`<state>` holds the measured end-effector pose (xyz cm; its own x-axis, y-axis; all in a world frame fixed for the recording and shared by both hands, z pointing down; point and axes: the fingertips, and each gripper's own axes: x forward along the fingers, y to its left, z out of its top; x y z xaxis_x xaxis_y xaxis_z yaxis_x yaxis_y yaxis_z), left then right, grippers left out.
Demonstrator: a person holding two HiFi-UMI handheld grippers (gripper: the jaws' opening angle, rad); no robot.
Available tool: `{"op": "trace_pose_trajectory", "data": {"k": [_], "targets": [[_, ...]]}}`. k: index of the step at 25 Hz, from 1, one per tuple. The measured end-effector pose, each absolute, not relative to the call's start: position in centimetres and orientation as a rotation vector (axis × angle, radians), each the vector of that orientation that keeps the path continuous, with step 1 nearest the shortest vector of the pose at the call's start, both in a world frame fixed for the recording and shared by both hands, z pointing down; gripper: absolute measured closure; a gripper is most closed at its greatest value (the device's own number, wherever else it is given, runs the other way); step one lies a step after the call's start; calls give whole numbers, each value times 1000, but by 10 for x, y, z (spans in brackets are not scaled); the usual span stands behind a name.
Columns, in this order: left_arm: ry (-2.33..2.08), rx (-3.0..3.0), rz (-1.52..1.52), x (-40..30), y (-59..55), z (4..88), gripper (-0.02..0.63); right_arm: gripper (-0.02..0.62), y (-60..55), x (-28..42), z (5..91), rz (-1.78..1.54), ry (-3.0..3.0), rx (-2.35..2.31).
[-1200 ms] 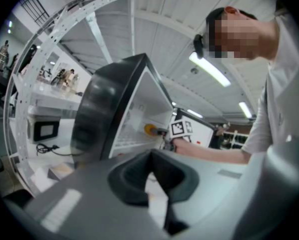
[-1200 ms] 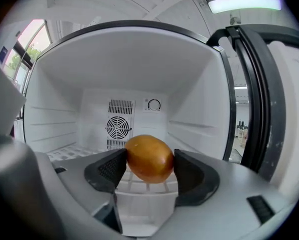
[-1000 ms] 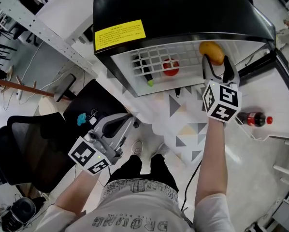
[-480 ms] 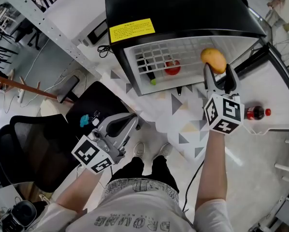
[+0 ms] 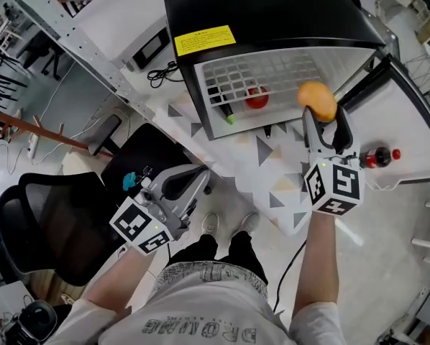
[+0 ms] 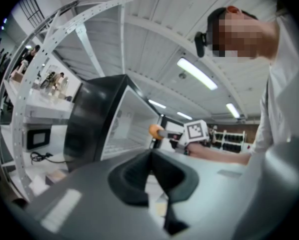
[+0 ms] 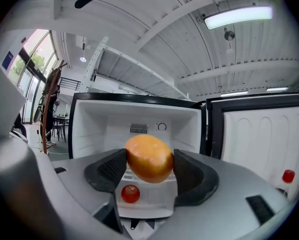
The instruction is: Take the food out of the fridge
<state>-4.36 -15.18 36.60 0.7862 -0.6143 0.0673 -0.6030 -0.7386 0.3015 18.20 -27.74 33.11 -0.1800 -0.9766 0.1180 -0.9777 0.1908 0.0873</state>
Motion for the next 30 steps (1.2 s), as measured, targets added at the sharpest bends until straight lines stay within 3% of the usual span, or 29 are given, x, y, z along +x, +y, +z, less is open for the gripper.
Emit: {"op": "trace_pose_trajectory", "data": {"k": [30], "targets": [[-843, 2773, -95, -53, -131, 339, 601, 316, -171, 155, 328, 84, -2316, 1908]]}}
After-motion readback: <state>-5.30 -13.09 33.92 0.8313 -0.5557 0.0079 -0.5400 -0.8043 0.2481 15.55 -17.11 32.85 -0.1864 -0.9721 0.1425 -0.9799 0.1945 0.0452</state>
